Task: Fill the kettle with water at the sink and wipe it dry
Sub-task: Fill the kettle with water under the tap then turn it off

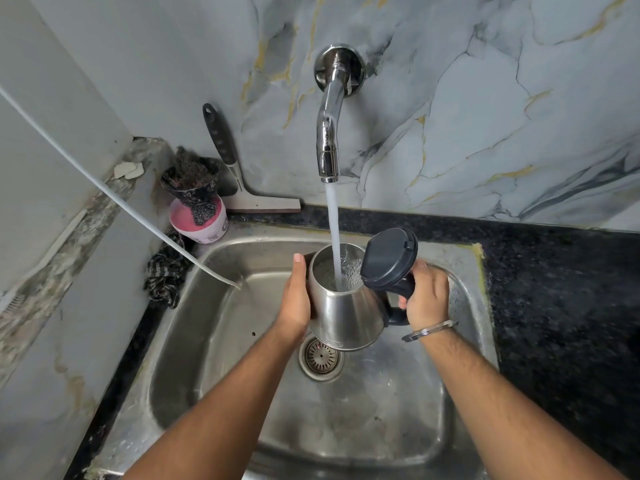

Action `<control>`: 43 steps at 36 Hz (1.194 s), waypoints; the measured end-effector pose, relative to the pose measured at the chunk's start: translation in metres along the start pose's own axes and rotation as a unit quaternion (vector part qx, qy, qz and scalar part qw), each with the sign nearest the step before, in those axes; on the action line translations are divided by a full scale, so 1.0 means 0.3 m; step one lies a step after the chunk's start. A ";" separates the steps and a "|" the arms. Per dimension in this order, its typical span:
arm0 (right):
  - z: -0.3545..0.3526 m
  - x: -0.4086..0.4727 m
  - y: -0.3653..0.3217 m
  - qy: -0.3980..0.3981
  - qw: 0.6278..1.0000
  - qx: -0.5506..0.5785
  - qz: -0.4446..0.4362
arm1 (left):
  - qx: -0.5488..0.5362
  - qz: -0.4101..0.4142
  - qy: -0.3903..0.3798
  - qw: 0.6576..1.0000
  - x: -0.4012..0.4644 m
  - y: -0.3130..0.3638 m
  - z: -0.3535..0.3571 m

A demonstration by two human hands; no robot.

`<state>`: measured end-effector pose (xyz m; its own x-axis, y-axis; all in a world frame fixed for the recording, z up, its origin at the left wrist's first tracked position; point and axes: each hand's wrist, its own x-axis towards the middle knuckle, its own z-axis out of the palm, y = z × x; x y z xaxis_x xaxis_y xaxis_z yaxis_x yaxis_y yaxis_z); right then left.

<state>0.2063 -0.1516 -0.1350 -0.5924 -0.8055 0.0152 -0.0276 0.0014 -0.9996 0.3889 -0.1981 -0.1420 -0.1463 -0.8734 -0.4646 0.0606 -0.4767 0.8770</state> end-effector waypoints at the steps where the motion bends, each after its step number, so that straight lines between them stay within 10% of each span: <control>1: -0.002 0.002 0.003 -0.004 1.000 0.005 -0.003 | -0.004 0.000 -0.005 1.000 0.000 0.005 -0.009; 17: -0.009 -0.006 0.025 0.008 0.999 0.035 0.015 | 0.157 0.255 0.007 0.954 -0.012 0.496 -0.021; 43: -0.005 0.017 0.055 0.019 0.999 -0.030 -0.023 | 0.170 0.148 -0.221 0.949 0.083 0.666 -0.018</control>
<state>0.2015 -0.1548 -0.1514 -0.6196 -0.7823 0.0637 -0.1035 0.0010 -0.9946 0.4026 -0.3155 0.0209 -0.5767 -0.8011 -0.1604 -0.1472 -0.0912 0.9849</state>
